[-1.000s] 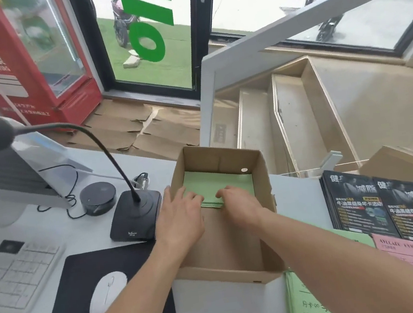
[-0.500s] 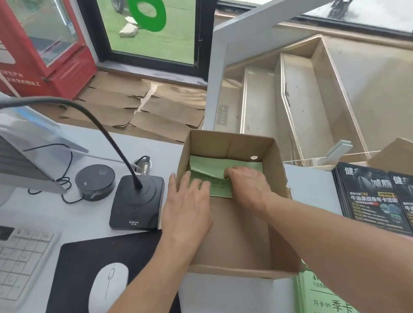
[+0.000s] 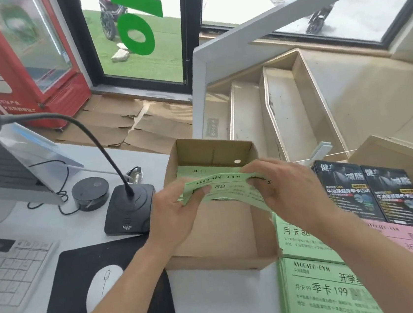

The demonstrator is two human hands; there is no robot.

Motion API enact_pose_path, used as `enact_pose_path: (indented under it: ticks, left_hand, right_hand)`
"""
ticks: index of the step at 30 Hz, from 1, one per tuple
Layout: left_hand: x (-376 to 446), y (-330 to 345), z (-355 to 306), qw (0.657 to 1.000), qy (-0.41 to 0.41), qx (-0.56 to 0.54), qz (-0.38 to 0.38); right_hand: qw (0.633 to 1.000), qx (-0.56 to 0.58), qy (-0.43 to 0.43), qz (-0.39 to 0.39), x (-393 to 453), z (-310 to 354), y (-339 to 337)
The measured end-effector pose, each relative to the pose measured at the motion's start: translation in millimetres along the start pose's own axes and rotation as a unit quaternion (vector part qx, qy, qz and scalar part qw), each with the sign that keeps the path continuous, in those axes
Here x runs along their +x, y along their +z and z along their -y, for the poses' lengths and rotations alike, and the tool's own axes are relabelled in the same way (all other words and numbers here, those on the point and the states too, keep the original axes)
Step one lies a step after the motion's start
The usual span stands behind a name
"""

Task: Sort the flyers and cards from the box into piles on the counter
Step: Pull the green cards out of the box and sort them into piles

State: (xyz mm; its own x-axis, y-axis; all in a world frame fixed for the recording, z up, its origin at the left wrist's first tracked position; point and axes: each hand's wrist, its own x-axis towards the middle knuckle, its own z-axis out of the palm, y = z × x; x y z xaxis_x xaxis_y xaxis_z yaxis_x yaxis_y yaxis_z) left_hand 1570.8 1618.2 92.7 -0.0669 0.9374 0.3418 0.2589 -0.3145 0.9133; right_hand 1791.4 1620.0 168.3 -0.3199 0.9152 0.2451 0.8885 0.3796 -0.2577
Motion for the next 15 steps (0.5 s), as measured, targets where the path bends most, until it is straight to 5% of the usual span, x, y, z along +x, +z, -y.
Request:
enact_pose_path:
  ticks: [8,15]
  left_hand:
    - [-94.2,43.4,-36.4,0.982,-0.094,-0.074,0.148]
    - [-178.3,80.6,-34.8,0.962,-0.168,-0.026,0.215]
  right_hand:
    - [0.938,0.266,0.219,-0.034,-155.0,-54.0,-44.5]
    - [0.921,0.270,0.281,0.007,-269.1,-74.6,-11.7]
